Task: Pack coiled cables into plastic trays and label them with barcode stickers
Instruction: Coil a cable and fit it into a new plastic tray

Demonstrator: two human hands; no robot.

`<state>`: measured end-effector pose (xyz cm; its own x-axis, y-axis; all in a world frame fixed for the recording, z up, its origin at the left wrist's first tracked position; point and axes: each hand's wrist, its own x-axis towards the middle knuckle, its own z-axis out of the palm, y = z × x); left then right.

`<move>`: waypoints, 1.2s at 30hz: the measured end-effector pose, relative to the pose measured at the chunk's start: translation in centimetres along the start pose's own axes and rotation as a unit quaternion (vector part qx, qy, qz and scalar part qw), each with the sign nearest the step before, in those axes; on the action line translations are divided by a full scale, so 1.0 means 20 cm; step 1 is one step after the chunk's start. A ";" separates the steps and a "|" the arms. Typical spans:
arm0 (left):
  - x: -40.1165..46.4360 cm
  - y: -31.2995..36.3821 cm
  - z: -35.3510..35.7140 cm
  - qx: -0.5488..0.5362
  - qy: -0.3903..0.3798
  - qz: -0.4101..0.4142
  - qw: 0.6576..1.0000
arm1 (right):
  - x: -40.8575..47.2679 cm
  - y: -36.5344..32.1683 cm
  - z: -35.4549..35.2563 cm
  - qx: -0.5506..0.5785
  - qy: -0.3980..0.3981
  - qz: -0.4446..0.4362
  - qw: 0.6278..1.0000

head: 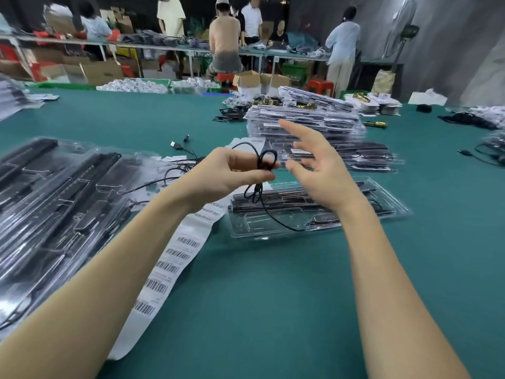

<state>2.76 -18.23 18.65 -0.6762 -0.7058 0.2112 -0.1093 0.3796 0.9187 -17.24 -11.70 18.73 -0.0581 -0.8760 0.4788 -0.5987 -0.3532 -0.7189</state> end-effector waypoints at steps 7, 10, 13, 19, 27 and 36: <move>-0.04 0.05 -0.14 0.027 -0.184 0.026 0.982 | 0.00 -0.06 0.04 0.034 -0.095 -0.029 0.994; -0.05 0.05 -0.16 0.061 -0.239 0.025 0.969 | 0.01 -0.09 0.07 0.045 -0.142 -0.030 0.988; -0.05 0.04 -0.17 0.075 -0.201 0.027 0.976 | 0.01 -0.11 0.12 0.067 -0.114 -0.021 0.991; -0.02 0.02 -0.13 -0.072 0.046 -0.001 0.996 | -0.01 -0.05 0.03 0.178 -0.004 0.041 0.983; 0.01 -0.02 -0.02 -0.247 0.083 -0.028 0.965 | 0.02 -0.05 0.10 0.211 0.060 0.071 0.973; 0.01 -0.05 0.00 -0.308 0.063 -0.040 0.948 | 0.02 -0.06 0.17 0.173 0.085 0.135 0.972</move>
<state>2.67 -18.75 17.78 -0.5866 -0.7985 0.1354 0.3169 -0.0724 0.9457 -13.93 -12.68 18.01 -0.3248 -0.8957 0.3037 -0.2403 -0.2324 -0.9425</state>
